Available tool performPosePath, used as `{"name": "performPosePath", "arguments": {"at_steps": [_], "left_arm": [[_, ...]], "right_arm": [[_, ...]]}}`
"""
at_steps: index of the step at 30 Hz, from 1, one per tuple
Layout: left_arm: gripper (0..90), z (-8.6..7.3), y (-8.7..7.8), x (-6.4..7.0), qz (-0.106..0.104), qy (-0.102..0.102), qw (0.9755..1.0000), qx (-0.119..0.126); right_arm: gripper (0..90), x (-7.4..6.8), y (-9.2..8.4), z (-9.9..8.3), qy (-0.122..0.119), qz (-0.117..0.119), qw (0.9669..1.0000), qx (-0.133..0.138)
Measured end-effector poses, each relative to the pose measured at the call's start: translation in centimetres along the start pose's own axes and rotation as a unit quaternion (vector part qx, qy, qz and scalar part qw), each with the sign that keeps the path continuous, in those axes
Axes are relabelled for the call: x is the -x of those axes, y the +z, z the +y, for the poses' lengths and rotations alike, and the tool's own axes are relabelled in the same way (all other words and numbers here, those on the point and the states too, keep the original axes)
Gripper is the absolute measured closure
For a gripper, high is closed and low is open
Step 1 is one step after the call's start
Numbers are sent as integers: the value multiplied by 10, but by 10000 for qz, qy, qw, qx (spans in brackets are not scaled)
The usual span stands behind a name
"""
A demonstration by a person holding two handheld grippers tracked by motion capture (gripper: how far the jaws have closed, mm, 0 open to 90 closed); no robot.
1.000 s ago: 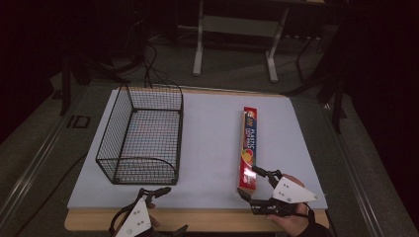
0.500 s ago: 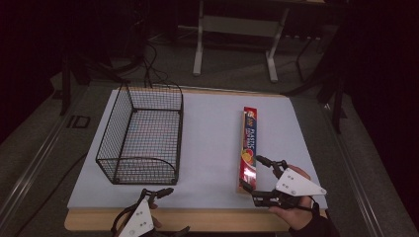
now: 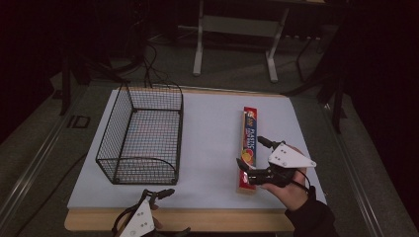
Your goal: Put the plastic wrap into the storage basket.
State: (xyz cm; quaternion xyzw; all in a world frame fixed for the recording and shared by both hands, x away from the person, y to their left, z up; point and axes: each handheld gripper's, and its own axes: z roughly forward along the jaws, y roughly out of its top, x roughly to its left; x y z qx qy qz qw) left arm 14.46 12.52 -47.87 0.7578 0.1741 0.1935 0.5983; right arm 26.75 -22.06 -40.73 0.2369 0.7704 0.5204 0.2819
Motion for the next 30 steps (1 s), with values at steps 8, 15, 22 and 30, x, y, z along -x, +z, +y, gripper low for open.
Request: {"name": "performPosePath", "arguments": {"at_steps": [8,15,22,30], "left_arm": [[1,0,0,0,-13,1,10000,-8],[1,0,0,0,-15,-6,10000,-10],[1,0,1,0,-9,-3,10000,-20],[1,0,1,0,-18,5,10000,-20]], "right_arm": [[96,11,11,5,162,-157,9997,-84],[146,30,20,12,505,-672,9962,-244],[163,44,37,16,778,-1126,9899,-359],[164,57,62,7,1259,-1535,9749,-1006]]}}
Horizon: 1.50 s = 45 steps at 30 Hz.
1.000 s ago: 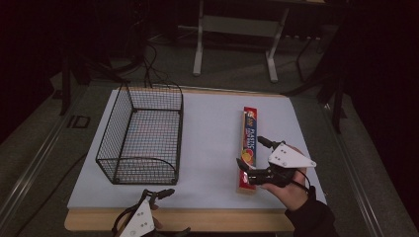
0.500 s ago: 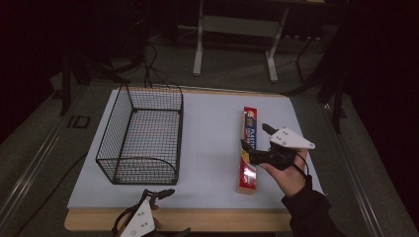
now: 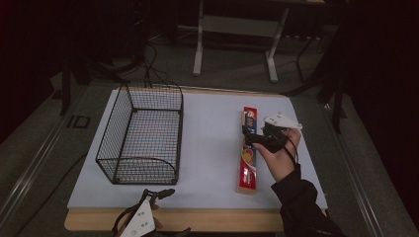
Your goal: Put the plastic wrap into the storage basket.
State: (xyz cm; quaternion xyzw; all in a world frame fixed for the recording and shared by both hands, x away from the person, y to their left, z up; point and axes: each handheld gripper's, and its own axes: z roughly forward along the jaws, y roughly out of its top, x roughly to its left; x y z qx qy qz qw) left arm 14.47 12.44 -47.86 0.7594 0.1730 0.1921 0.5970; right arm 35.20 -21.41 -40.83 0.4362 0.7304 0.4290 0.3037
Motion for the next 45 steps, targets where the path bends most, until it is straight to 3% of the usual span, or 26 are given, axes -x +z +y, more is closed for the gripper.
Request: {"name": "performPosePath", "arguments": {"at_steps": [5,10,19,21,24,27,29,32,34,35,36,37,38,39,40,44,45], "left_arm": [[1,0,0,0,-1,6,10000,1],[1,0,0,0,-5,-5,10000,2],[1,0,0,0,-3,-10,10000,-13],[1,0,0,0,-3,-4,10000,-20],[1,0,0,0,-1,23,10000,-44],[1,0,0,0,-8,44,10000,-55],[1,0,1,1,-11,49,10000,-59],[1,0,0,1,-2,50,10000,-60],[1,0,1,1,0,62,10000,-73],[1,0,1,1,0,62,10000,-73],[1,0,1,1,-6,76,9999,-90],[1,0,1,1,-6,76,9999,-90],[1,0,1,2,0,98,9999,-95],[1,0,1,2,-3,109,9999,-98],[1,0,1,2,-8,126,9999,-100],[1,0,1,2,-10,123,9999,-98],[1,0,1,2,-9,121,9999,-100]], "right_arm": [[196,2,18,-4,299,-237,9982,-456],[198,6,35,-9,639,-364,9931,-918],[158,17,69,-17,1111,-439,9759,-1825],[158,19,76,-20,1186,-453,9701,-2068],[191,22,87,-25,1400,-382,9556,-2566],[226,23,97,-26,1326,-530,9458,-2915],[255,24,103,-28,1388,-515,9386,-3117],[289,23,110,-29,1501,-555,9307,-3290],[301,21,115,-30,1617,-543,9190,-3555],[301,21,115,-30,1617,-543,9190,-3555],[317,21,120,-29,1832,-611,9046,-3801],[317,21,120,-29,1832,-611,9046,-3801],[321,21,121,-29,1904,-620,9010,-3848],[325,22,122,-28,2030,-645,8945,-3930],[327,22,123,-27,2087,-663,8914,-3968],[339,20,128,-26,2097,-839,8837,-4100],[339,20,128,-26,2097,-839,8837,-4100]]}}
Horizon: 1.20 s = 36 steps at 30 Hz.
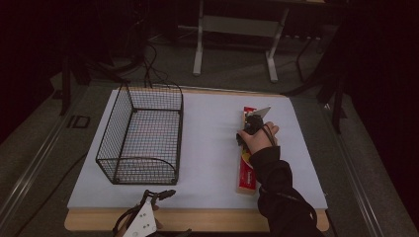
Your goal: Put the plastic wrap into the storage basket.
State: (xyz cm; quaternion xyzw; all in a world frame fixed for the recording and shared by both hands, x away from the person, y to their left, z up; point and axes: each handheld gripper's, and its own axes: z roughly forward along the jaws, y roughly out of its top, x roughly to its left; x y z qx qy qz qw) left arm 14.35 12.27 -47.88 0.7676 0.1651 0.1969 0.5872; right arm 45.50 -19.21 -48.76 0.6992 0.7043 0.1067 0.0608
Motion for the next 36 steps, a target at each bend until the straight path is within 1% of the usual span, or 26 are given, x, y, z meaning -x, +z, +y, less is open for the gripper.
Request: {"name": "performPosePath", "arguments": {"at_steps": [2,3,4,5,7,8,9,11,15,16,17,19,20,22,24,25,26,27,28,29,32,35,36], "left_arm": [[1,0,0,0,0,9,10000,0],[1,0,0,0,-5,7,10000,1],[1,0,0,0,-9,15,10000,-4],[1,0,0,0,-10,20,10000,-19],[1,0,0,1,-11,36,10000,-33],[1,0,0,1,-14,39,10000,-29],[1,0,0,1,-12,44,10000,-27],[1,0,0,0,-11,23,10000,-21],[1,0,0,0,-14,26,10000,-32],[1,0,0,0,-17,28,10000,-38],[1,0,0,0,-17,31,10000,-41],[1,0,1,0,-21,33,10000,-44],[1,0,1,0,-19,33,10000,-41],[1,0,1,0,-22,39,10000,-43],[1,0,1,0,-20,40,10000,-44],[1,0,1,0,-20,40,10000,-44],[1,0,1,0,-19,32,10000,-46],[1,0,1,0,-19,32,10000,-46],[1,0,1,0,-21,34,10000,-55],[1,-1,1,0,-19,35,10000,-61],[1,0,2,0,-26,39,10000,-69],[1,-1,2,0,-30,38,10000,-70],[1,-1,2,0,-30,33,10000,-72]], "right_arm": [[340,0,0,0,-17,-18,10000,-30],[346,-2,2,2,22,-71,9999,-81],[349,-3,2,3,9,-116,9999,-111],[362,-5,2,4,33,-222,9996,-157],[364,-6,2,4,29,-245,9996,-158],[375,-6,1,5,79,-256,9995,-179],[375,-6,1,5,79,-256,9995,-179],[385,-4,0,6,189,-192,9994,-230],[391,-3,-2,8,210,-101,9996,-186],[392,-3,-4,9,165,-134,9995,-246],[394,-3,-7,11,185,-66,9995,-264],[395,-3,-10,12,181,-39,9995,-268],[395,-3,-16,14,163,15,9996,-223],[396,-4,-23,16,76,7,9998,-204],[398,-6,-31,17,-9,54,9999,-158],[398,-6,-31,17,-9,54,9999,-158],[398,-8,-39,19,-99,95,9999,-79],[398,-8,-39,19,-99,95,9999,-79],[398,-10,-49,20,-195,130,9997,66],[398,-11,-53,20,-265,157,9995,103],[397,-14,-67,22,-336,250,9989,223],[397,-20,-80,23,-493,315,9977,347],[397,-20,-80,23,-493,315,9977,347]]}}
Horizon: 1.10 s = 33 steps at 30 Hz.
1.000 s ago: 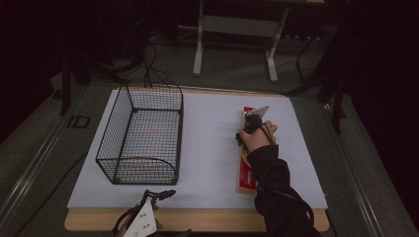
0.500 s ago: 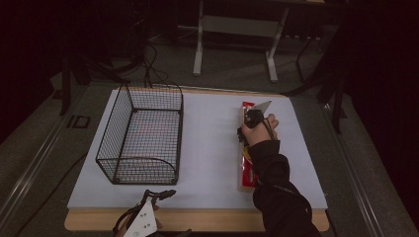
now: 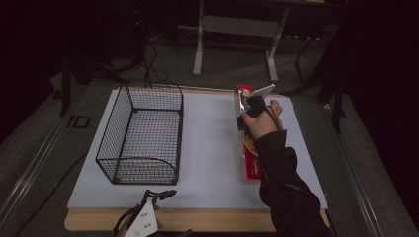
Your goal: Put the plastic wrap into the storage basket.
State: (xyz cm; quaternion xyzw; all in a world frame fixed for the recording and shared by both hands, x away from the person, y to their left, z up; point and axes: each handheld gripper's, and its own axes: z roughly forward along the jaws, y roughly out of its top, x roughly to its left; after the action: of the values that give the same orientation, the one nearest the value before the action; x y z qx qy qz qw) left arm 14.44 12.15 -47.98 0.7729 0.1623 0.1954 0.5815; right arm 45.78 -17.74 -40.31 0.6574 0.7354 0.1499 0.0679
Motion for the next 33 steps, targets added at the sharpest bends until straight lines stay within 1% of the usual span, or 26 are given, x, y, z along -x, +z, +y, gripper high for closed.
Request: {"name": "performPosePath", "arguments": {"at_steps": [1,2,3,4,5,6,8,9,10,11,12,13,14,15,16,17,20,23,24,25,28,30,31,32,33], "left_arm": [[1,0,0,0,-2,-9,10000,8],[1,0,0,0,-4,-11,10000,3],[1,0,0,0,-4,-11,10000,3],[1,0,0,0,-8,-10,10000,0],[1,0,0,0,-8,-6,10000,1],[1,0,0,0,-8,9,10000,-1],[1,0,0,0,-12,5,10000,1],[1,0,0,0,-12,-3,10000,4],[1,0,0,0,-12,-11,10000,10],[1,0,0,0,-9,-8,10000,4],[1,0,0,0,-13,-11,10000,4],[1,0,0,0,-16,-5,10000,5],[1,0,0,0,-17,-10,10000,4],[1,0,1,0,-22,-10,10000,4],[1,0,1,0,-25,-11,10000,-4],[1,0,1,1,-29,-10,10000,-8],[1,0,0,0,-30,-17,10000,-4],[1,-1,1,0,-34,-24,10000,-14],[1,-1,0,0,-34,-16,10000,-21],[1,-1,0,0,-35,-17,10000,-19],[1,-1,0,0,-39,-14,10000,-32],[1,-1,0,0,-46,-24,10000,-9],[1,-1,0,0,-46,-24,10000,-9],[1,-1,0,0,-40,-14,10000,-14],[1,-1,-1,0,-16,-5,10000,-1]], "right_arm": [[397,-2,-4,0,-85,30,9999,54],[397,-8,-13,2,-161,80,9998,112],[397,-8,-13,2,-161,80,9998,112],[397,-12,-17,2,-218,103,9996,144],[397,-15,-21,2,-262,105,9994,182],[397,-23,-28,3,-385,158,9987,281],[397,-25,-31,3,-432,194,9983,329],[397,-32,-36,3,-482,238,9979,364],[397,-40,-42,3,-604,228,9969,453],[397,-40,-42,3,-604,228,9969,453],[397,-48,-49,3,-736,248,9954,555],[397,-48,-49,3,-736,248,9954,555],[397,-57,-54,3,-806,321,9941,646],[397,-57,-54,3,-806,321,9941,646],[397,-65,-57,4,-946,320,9924,715],[397,-65,-57,4,-946,320,9924,715],[397,-76,-61,4,-1052,382,9906,785],[397,-85,-64,6,-1182,384,9887,836],[397,-90,-66,7,-1225,408,9878,870],[397,-90,-66,7,-1225,408,9878,870],[397,-100,-69,8,-1319,410,9862,918],[397,-107,-71,8,-1377,467,9844,986],[397,-107,-71,8,-1377,467,9844,986],[397,-111,-72,9,-1423,487,9834,1011],[398,-123,-74,9,-1507,592,9807,1093]]}}
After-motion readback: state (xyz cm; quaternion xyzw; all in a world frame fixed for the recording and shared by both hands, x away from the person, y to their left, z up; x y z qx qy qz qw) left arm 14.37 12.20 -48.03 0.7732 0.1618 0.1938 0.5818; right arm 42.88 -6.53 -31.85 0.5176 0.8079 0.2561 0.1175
